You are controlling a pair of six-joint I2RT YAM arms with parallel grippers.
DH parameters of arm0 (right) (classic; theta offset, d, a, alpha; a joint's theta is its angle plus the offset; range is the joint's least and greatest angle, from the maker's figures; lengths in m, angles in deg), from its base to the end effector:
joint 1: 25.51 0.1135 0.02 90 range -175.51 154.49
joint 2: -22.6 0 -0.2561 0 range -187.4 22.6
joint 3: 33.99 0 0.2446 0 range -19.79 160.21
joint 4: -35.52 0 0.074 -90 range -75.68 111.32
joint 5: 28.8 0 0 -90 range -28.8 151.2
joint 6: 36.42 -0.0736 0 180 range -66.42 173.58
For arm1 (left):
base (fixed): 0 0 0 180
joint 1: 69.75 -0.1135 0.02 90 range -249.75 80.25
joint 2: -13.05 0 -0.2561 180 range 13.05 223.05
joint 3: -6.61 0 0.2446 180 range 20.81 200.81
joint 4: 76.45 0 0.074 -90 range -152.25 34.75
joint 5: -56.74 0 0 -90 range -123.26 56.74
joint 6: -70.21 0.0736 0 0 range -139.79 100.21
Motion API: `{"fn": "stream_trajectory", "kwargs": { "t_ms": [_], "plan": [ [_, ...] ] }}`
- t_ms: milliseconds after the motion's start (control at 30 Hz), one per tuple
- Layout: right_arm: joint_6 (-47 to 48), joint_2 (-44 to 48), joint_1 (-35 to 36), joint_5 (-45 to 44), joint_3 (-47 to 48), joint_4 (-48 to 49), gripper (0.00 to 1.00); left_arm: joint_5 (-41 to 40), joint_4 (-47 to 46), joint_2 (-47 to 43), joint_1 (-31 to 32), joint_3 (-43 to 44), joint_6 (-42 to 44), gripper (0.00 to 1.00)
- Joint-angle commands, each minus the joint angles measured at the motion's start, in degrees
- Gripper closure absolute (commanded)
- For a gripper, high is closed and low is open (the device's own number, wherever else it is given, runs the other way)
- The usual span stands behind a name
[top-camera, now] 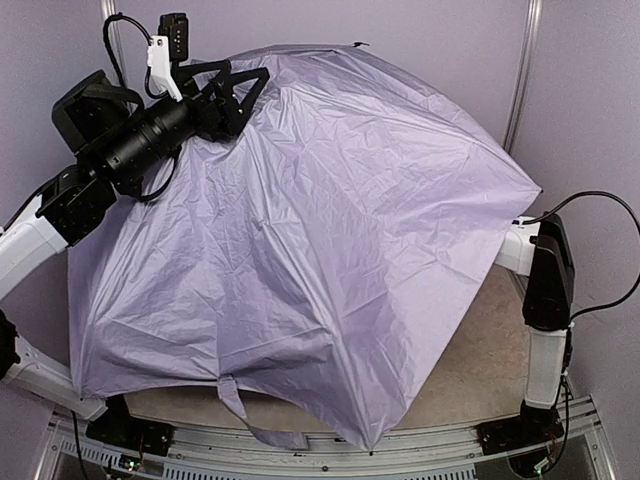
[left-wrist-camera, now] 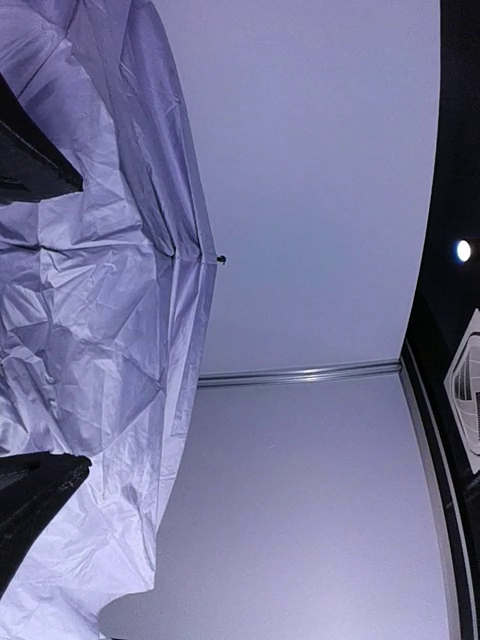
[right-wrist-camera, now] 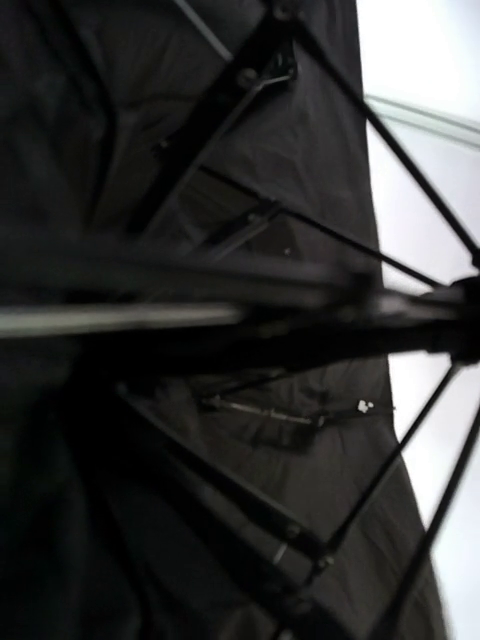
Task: Put away the umbrella
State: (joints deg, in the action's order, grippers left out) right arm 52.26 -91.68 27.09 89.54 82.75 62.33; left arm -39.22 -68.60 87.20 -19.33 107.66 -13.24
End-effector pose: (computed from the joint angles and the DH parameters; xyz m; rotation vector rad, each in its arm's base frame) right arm 0.2703 0.4111 0.4253 -0.9003 0.7839 1.0950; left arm 0.2017 -0.2320 0.5186 0.5197 1.1505 -0.5992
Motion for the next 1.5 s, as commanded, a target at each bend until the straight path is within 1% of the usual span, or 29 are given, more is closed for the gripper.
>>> {"fn": "stream_trajectory", "kwargs": {
  "t_ms": [0, 100, 167, 233, 267, 300, 367, 433, 467, 500, 567, 633, 700, 733, 867, 967, 1100, 1167, 1233, 1300, 1333, 1400, 1467],
  "plan": [
    [0.45, 5.14, 5.35, -2.18, -1.70, 7.47, 1.00, -3.92, 9.58, 1.91, 0.48, -0.52, 0.64, 0.17],
    [1.60, 5.73, 5.33, -1.72, -3.95, 6.69, 1.00, -2.90, 10.10, 2.38, 0.52, 0.22, 0.32, 0.16],
    [0.21, 4.76, 4.81, -1.93, -7.84, 8.03, 0.99, -2.83, 10.87, 4.20, 0.17, -0.02, 0.21, 0.16],
    [-4.03, 3.41, 3.43, -1.57, -15.02, 13.51, 0.97, -0.60, 13.42, 6.99, -2.44, -2.23, -2.20, 0.15],
    [-5.40, 2.95, 2.63, -2.40, -21.21, 16.33, 0.98, 2.37, 13.61, 8.38, -4.89, -4.88, -4.60, 0.15],
    [-6.44, 2.52, 2.02, -3.82, -24.85, 17.16, 0.98, 6.96, 12.08, 9.41, -7.78, -9.22, -7.32, 0.16],
    [-7.46, 1.22, 0.45, -6.39, -30.39, 18.23, 0.97, 16.70, 5.25, 11.87, -11.82, -18.01, -11.72, 0.19],
    [-9.71, -0.66, -1.22, -7.65, -34.38, 18.74, 0.97, 19.40, 1.58, 15.21, -12.62, -23.33, -12.13, 0.19],
    [-11.48, -2.05, -2.22, -6.42, -36.31, 20.69, 0.97, 20.14, -0.62, 16.78, -12.39, -25.38, -12.15, 0.20],
    [-12.71, -3.74, -2.76, -5.42, -38.13, 24.03, 0.97, 21.73, -3.27, 18.90, -11.93, -26.97, -12.17, 0.21],
    [-13.08, -5.92, -2.81, -5.81, -41.33, 31.08, 0.97, 23.37, -4.64, 21.37, -9.67, -28.20, -11.40, 0.23],
    [-14.18, -7.03, -2.87, -5.90, -40.92, 31.85, 0.97, 22.28, -5.10, 22.41, -6.42, -28.14, -9.08, 0.22],
    [-13.12, -7.00, -2.87, -5.41, -37.42, 28.25, 0.98, 20.75, -4.75, 22.39, -4.86, -27.22, -6.83, 0.21],
    [-11.57, -6.52, -2.93, -5.40, -35.17, 25.95, 0.99, 19.66, -4.37, 21.94, -5.19, -26.63, -7.20, 0.20],
    [-5.89, -4.86, -3.96, -3.94, -28.25, 18.12, 0.98, 18.07, -4.05, 16.02, -9.57, -27.05, -8.21, 0.19],
    [-5.96, -3.34, -5.66, -2.71, -28.29, 17.53, 0.99, 17.17, -3.60, 8.90, -11.88, -28.91, -7.19, 0.13],
    [-2.49, 0.55, -6.28, -4.34, -29.09, 14.16, 0.98, 19.12, -8.28, 0.01, -14.68, -33.42, -7.58, 0.04],
    [-0.71, 1.90, -6.41, -4.60, -27.95, 8.91, 0.97, 20.44, -8.44, -0.95, -17.08, -34.83, -8.28, 0.02],
    [1.16, 3.24, -6.50, -4.74, -27.01, 2.45, 0.96, 20.88, -4.95, 1.30, -19.58, -34.24, -9.88, 0.01],
    [2.60, 4.99, -6.48, -4.71, -28.23, 0.03, 0.96, 24.82, -3.54, 4.45, -20.85, -34.41, -10.81, 0.01],
    [3.01, 5.90, -6.46, -4.76, -29.53, 0.68, 0.97, 28.79, -4.45, 6.04, -20.93, -35.19, -11.00, 0.01],
    [3.08, 7.12, -6.47, -4.82, -31.18, 2.69, 0.97, 35.93, -9.08, 7.81, -20.96, -37.16, -12.30, 0.01],
    [3.28, 7.18, -6.46, -4.46, -29.64, 1.81, 0.97, 41.14, -14.24, 9.45, -20.74, -38.14, -13.93, 0.01]
  ]
}}
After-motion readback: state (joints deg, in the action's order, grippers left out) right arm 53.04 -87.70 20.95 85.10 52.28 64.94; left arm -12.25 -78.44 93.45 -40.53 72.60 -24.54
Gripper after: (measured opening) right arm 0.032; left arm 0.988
